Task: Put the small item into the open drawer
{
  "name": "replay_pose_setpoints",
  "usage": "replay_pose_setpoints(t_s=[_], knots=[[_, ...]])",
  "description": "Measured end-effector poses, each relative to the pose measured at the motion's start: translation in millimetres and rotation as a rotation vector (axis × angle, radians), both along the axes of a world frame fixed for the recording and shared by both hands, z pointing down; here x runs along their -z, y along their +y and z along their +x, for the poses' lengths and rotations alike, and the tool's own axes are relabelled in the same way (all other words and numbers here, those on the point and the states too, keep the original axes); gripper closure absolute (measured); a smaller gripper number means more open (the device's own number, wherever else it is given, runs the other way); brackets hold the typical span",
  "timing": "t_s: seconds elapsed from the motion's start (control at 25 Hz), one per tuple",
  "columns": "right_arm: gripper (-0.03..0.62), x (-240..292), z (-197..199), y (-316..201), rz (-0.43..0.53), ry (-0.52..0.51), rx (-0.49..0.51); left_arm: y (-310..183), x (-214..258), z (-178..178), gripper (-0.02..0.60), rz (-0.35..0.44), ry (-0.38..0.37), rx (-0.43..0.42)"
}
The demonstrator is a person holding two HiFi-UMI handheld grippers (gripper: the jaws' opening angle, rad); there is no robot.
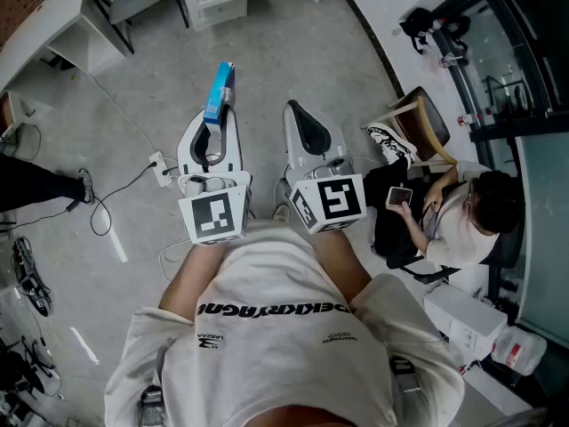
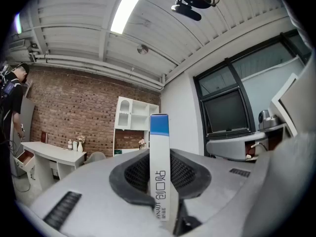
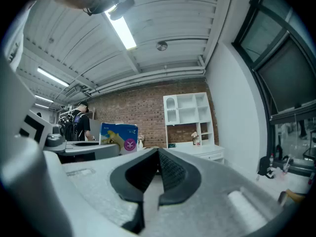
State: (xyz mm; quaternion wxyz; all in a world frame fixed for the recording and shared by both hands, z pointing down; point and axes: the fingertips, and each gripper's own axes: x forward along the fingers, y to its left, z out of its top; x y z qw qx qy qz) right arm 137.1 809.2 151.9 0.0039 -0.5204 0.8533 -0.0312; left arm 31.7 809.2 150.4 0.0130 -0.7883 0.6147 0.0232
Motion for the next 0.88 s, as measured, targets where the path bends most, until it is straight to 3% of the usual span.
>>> replay_pose_setpoints(t_s=[0.56, 0.88], knots=[[0.594, -3, -51, 10, 0.007, -0.014, -0.019, 5, -3, -47, 0.511, -0.003, 0.044, -0.041], [0.594, -15, -63, -28, 0.003, -0.022, -0.014, -31, -18, -58, 0.511, -0.012, 0.018, -0.029]])
